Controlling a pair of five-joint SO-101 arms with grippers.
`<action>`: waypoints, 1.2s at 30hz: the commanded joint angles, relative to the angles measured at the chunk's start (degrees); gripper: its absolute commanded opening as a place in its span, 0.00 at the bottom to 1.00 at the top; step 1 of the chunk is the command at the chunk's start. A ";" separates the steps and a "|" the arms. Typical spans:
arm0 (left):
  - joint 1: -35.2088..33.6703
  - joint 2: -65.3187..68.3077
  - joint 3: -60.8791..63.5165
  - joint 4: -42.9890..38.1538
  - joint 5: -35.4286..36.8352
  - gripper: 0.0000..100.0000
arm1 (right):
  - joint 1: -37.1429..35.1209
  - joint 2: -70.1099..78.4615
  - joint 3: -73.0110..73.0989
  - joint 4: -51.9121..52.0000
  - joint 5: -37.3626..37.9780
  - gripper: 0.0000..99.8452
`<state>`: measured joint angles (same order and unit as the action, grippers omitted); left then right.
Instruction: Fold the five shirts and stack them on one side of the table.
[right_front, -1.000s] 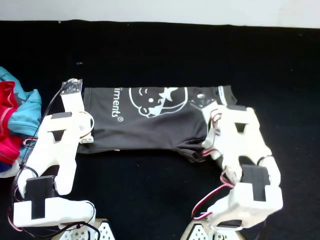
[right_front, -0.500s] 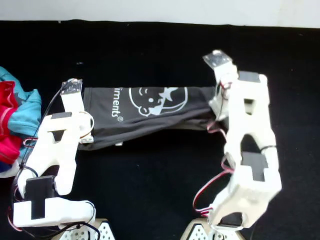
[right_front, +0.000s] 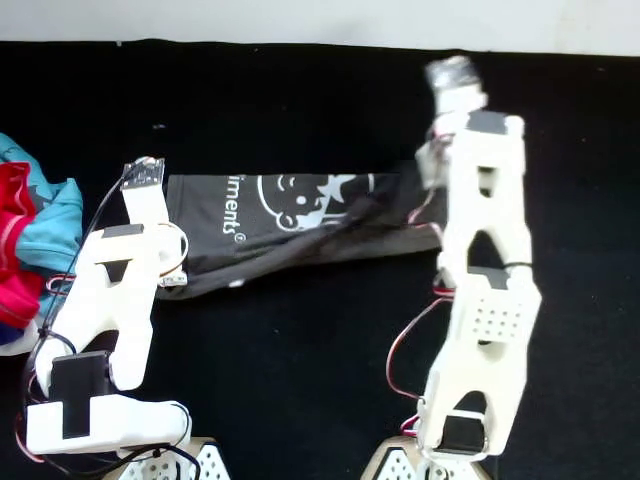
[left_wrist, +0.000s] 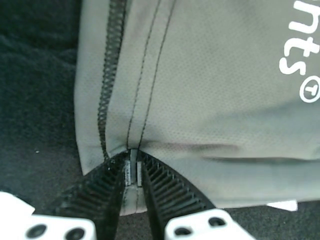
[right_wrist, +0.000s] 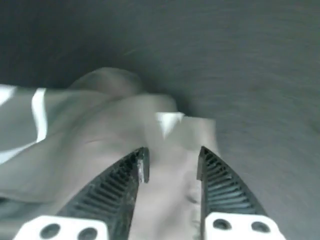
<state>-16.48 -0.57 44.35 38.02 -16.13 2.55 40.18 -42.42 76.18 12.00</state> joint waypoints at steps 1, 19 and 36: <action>0.66 0.40 0.04 -2.02 0.26 0.01 | 1.36 -0.40 -10.24 8.13 -2.64 0.16; 0.66 0.40 0.04 -2.02 0.26 0.01 | -4.44 5.85 -2.51 15.08 11.96 0.01; 0.66 0.40 0.04 -2.02 0.26 0.01 | -2.07 -4.09 -8.48 24.84 11.87 0.01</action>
<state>-16.48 -0.57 44.35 38.02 -16.13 3.16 43.25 -48.31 100.18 23.52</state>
